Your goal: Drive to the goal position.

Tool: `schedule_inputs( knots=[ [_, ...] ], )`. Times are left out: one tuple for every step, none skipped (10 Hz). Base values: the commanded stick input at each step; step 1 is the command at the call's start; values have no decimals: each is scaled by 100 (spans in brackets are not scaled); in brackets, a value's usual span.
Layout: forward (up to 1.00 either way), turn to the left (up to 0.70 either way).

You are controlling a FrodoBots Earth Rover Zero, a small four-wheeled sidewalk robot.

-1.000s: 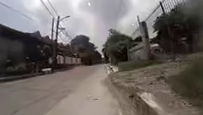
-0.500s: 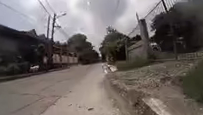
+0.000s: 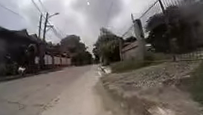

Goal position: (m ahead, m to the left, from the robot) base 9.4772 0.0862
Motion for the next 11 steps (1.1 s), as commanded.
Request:
schedule_inputs(
  knots=[
    [70, 0],
    [70, 0],
    [70, 0],
    [70, 0],
    [70, 0],
    [70, 0],
    [70, 0],
    [70, 0],
    [70, -2],
    [70, -1],
    [70, 0]
  ],
)
